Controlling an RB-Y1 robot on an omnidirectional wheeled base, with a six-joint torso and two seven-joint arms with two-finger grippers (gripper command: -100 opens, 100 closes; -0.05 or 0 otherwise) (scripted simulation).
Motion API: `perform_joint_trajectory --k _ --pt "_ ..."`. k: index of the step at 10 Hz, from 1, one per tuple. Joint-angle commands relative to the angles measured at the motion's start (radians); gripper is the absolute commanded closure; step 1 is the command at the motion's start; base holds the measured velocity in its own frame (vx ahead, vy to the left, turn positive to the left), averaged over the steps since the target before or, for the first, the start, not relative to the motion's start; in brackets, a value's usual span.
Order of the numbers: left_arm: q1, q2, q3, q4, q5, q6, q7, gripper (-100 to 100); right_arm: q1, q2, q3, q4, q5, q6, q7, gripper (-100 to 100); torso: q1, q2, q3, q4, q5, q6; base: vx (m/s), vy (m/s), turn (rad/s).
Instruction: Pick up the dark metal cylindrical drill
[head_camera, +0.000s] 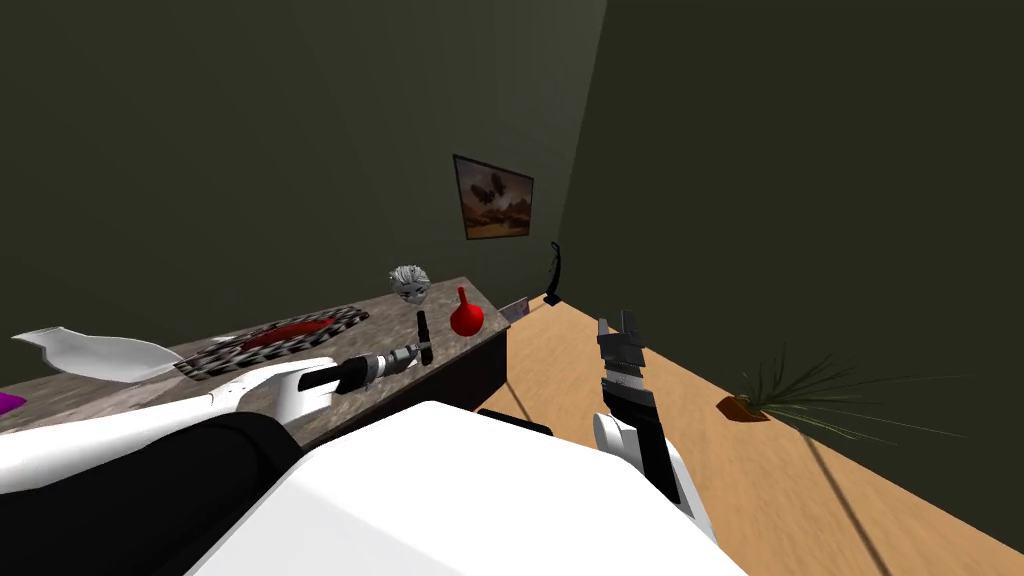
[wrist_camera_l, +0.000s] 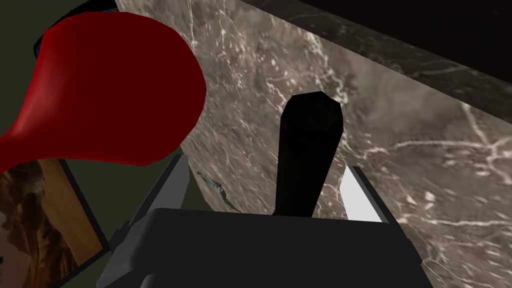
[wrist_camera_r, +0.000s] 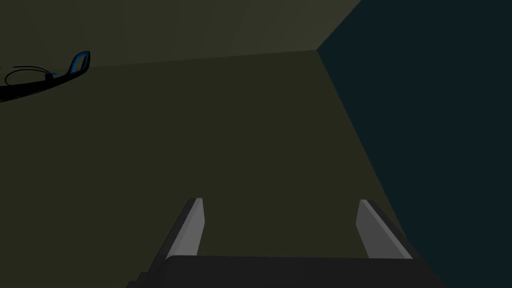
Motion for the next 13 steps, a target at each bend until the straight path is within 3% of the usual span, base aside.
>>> perform_joint_trajectory --k 1,2,5,6,7,9,11,12,13 --pt "0.033 0.049 0.014 0.003 0.011 0.010 0.007 -100 0.000 0.000 0.000 0.000 0.000 0.000 0.000 0 0.000 0.000 0.000 0.000 0.000 0.000 0.014 0.020 -0.118" --pt "0.047 0.078 0.011 0.015 0.035 0.042 0.025 -100 0.000 0.000 0.000 0.000 0.000 0.000 0.000 0 0.000 0.000 0.000 0.000 0.000 -0.001 0.019 0.017 -0.183" --pt "0.060 0.158 0.006 0.026 0.057 0.073 0.042 -100 0.000 0.000 0.000 0.000 0.000 0.000 0.000 0 0.000 0.000 0.000 0.000 0.000 0.000 0.017 0.018 -0.152" --pt "0.073 0.200 0.001 0.036 0.078 0.104 0.057 -100 0.000 0.000 0.000 0.000 0.000 0.000 0.000 0 0.000 0.000 0.000 0.000 0.000 -0.001 0.021 0.011 -0.175" --pt "0.073 0.207 0.001 0.036 0.078 0.104 0.057 -100 0.000 0.000 0.000 0.000 0.000 0.000 0.000 0 -0.001 0.000 0.000 0.000 0.000 -0.001 0.021 0.014 -0.098" --pt "0.099 0.275 -0.012 0.055 0.115 0.163 0.085 -100 0.000 0.000 0.000 0.000 0.000 0.000 0.000 0 0.000 -0.001 -0.001 0.000 0.000 -0.001 0.035 0.024 -0.223" --pt "0.111 0.325 -0.019 0.063 0.131 0.190 0.097 -100 0.000 0.000 0.000 0.000 0.000 0.000 0.000 0 0.000 -0.001 -0.001 0.000 0.000 -0.002 0.032 0.017 -0.101" --pt "0.128 0.326 0.002 0.063 0.131 0.190 0.097 -100 0.000 0.000 0.000 0.000 0.000 0.000 0.000 0 -0.001 -0.001 -0.001 0.000 0.000 -0.001 0.023 0.011 -0.076" --pt "0.111 0.326 -0.019 0.063 0.131 0.190 0.097 -100 0.000 0.000 0.000 0.000 0.000 0.000 0.000 0 -0.001 -0.001 0.000 0.000 0.000 -0.002 0.006 0.007 0.005"
